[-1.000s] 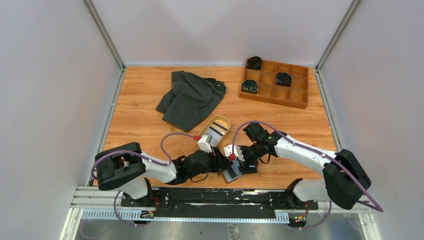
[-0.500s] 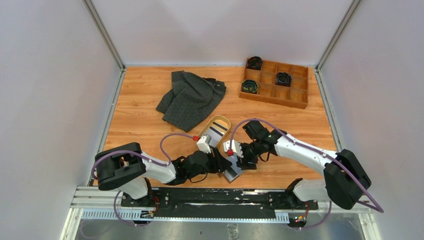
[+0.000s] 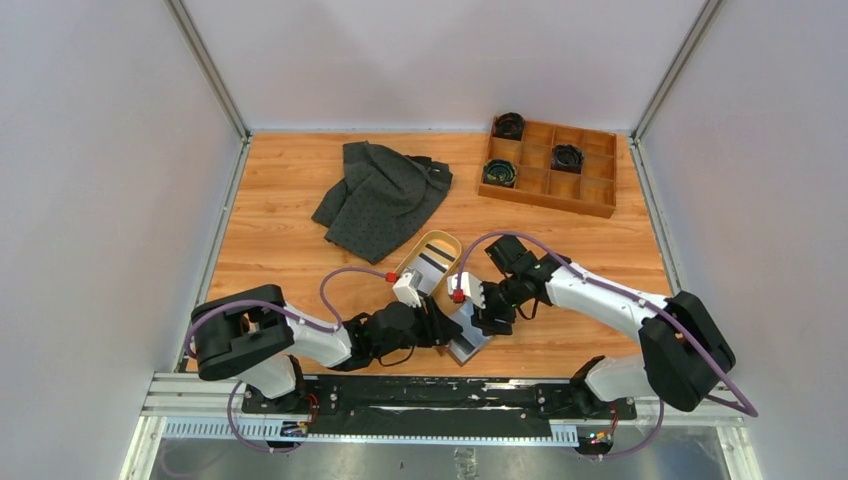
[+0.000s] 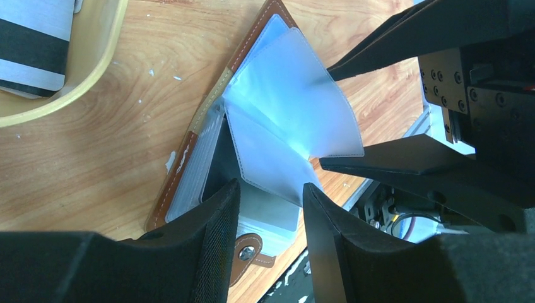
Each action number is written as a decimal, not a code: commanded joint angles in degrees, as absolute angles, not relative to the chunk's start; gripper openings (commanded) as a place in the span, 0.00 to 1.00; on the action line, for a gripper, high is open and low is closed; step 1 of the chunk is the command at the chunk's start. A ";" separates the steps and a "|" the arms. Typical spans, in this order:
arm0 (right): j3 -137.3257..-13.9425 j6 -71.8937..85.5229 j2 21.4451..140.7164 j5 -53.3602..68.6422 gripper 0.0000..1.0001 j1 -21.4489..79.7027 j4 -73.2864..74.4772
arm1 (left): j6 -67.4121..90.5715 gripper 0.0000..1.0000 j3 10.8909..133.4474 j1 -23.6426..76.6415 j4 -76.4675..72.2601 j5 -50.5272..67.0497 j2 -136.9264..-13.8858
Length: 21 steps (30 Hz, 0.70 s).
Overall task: Put the credit cards into the card holder
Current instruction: Turn over the card slot in the card holder.
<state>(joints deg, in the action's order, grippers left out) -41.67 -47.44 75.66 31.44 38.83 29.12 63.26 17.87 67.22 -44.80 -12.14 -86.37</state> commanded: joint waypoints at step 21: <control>-46.10 -41.09 80.24 32.76 0.60 36.87 31.29 | 67.06 0.43 14.66 65.47 -55.19 -9.40 -92.24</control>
<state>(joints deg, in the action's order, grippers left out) -44.53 -42.33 79.64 32.05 37.54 29.65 66.83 15.25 65.69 -55.22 -9.26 -91.26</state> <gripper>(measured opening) 0.599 0.437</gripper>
